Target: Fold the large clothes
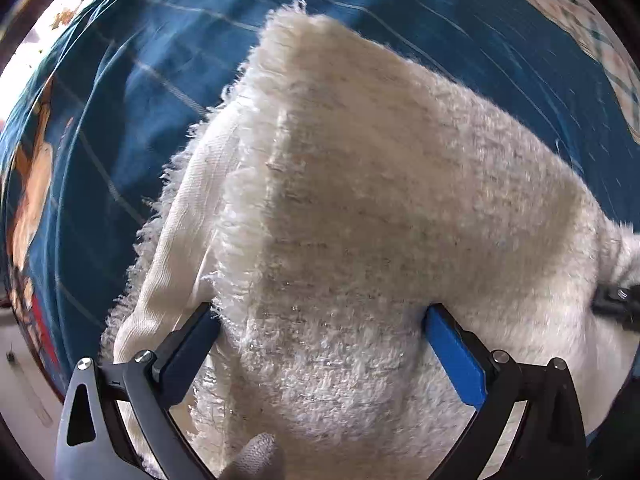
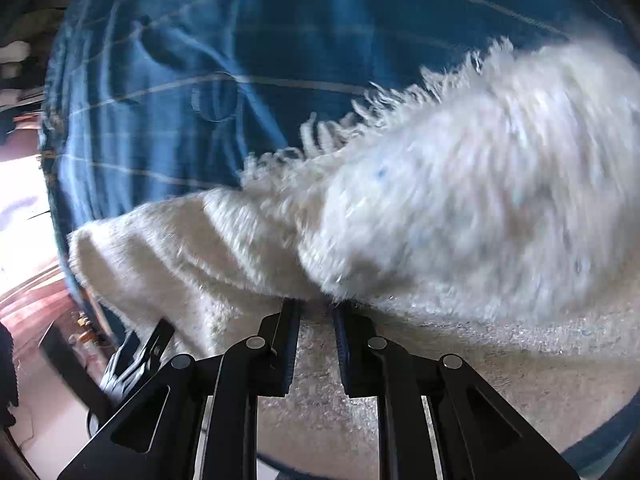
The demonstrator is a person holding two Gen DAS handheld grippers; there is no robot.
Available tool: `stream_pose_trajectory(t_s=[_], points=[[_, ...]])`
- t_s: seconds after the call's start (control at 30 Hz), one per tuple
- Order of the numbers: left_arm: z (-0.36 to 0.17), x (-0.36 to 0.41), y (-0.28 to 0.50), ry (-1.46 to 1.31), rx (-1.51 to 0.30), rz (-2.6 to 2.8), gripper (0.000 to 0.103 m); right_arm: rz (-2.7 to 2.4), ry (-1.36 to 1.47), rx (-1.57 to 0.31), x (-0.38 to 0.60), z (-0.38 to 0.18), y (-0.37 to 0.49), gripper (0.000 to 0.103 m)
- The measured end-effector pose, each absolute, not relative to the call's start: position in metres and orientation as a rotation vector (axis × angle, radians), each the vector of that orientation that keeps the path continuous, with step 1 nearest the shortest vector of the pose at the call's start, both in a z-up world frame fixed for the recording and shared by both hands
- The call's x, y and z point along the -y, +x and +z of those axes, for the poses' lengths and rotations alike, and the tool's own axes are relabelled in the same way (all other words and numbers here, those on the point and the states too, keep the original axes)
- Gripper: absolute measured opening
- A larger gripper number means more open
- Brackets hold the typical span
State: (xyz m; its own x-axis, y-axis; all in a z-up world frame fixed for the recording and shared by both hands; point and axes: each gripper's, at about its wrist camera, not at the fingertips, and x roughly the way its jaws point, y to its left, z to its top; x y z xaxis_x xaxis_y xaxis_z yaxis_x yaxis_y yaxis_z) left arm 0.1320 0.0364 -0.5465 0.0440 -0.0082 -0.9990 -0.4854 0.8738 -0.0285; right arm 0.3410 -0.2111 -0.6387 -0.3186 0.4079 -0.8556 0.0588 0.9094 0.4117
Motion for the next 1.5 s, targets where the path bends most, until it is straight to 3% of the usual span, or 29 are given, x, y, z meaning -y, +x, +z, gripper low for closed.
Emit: stream_pose_trajectory(t_s=[0.03, 0.1, 0.13, 0.17, 0.33, 0.43, 0.57, 0.77, 0.9, 0.93, 0.97, 1.0, 1.07, 1.37, 1.5], points=[[-0.54, -0.035, 0.134, -0.393, -1.498, 0.404, 0.103, 0.383, 0.41, -1.843, 0.225, -0.629, 0.338, 0.024], [-0.516, -0.026, 0.139, -0.366, -1.447, 0.418, 0.103, 0.372, 0.583, -1.723, 0.269, -0.6, 0.315, 0.04], [-0.503, -0.017, 0.14, -0.351, -1.42, 0.408, 0.103, 0.339, 0.636, -1.66, 0.296, -0.587, 0.298, 0.055], [-0.49, -0.007, 0.142, -0.328, -1.399, 0.4, 0.103, 0.297, 0.667, -1.614, 0.32, -0.58, 0.286, 0.06], [-0.439, 0.072, 0.169, -0.203, -1.309, 0.274, 0.103, 0.03, 0.828, -1.564, 0.432, -0.596, 0.19, 0.06], [-0.453, 0.119, 0.194, -0.14, -1.328, 0.203, 0.103, -0.02, 0.976, -1.559, 0.468, -0.635, 0.16, 0.06], [-0.497, 0.153, 0.221, -0.051, -1.396, 0.188, 0.103, 0.055, 1.167, -1.367, 0.485, -0.668, 0.147, 0.06], [-0.511, 0.149, 0.215, -0.068, -1.382, 0.143, 0.103, 0.167, 1.348, -1.184, 0.469, -0.708, 0.172, 0.064], [-0.519, 0.142, 0.226, -0.053, -1.396, 0.129, 0.103, 0.218, 1.425, -1.11, 0.457, -0.719, 0.2, 0.064], [-0.521, 0.14, 0.228, -0.044, -1.395, 0.127, 0.103, 0.228, 1.424, -1.102, 0.451, -0.719, 0.206, 0.059], [-0.522, 0.14, 0.23, -0.029, -1.392, 0.127, 0.103, 0.235, 1.422, -1.097, 0.451, -0.716, 0.213, 0.04], [-0.521, 0.144, 0.233, -0.024, -1.388, 0.129, 0.103, 0.242, 1.433, -1.084, 0.447, -0.714, 0.218, 0.031], [-0.522, 0.146, 0.238, -0.028, -1.383, 0.122, 0.103, 0.217, 1.45, -1.055, 0.44, -0.705, 0.221, 0.027], [-0.528, 0.19, 0.257, -0.152, -1.382, 0.002, 0.103, 0.222, 1.276, -0.95, 0.469, -0.591, 0.215, 0.023], [-0.533, 0.205, 0.266, -0.196, -1.365, -0.004, 0.103, 0.232, 1.187, -0.978, 0.477, -0.57, 0.229, 0.023]])
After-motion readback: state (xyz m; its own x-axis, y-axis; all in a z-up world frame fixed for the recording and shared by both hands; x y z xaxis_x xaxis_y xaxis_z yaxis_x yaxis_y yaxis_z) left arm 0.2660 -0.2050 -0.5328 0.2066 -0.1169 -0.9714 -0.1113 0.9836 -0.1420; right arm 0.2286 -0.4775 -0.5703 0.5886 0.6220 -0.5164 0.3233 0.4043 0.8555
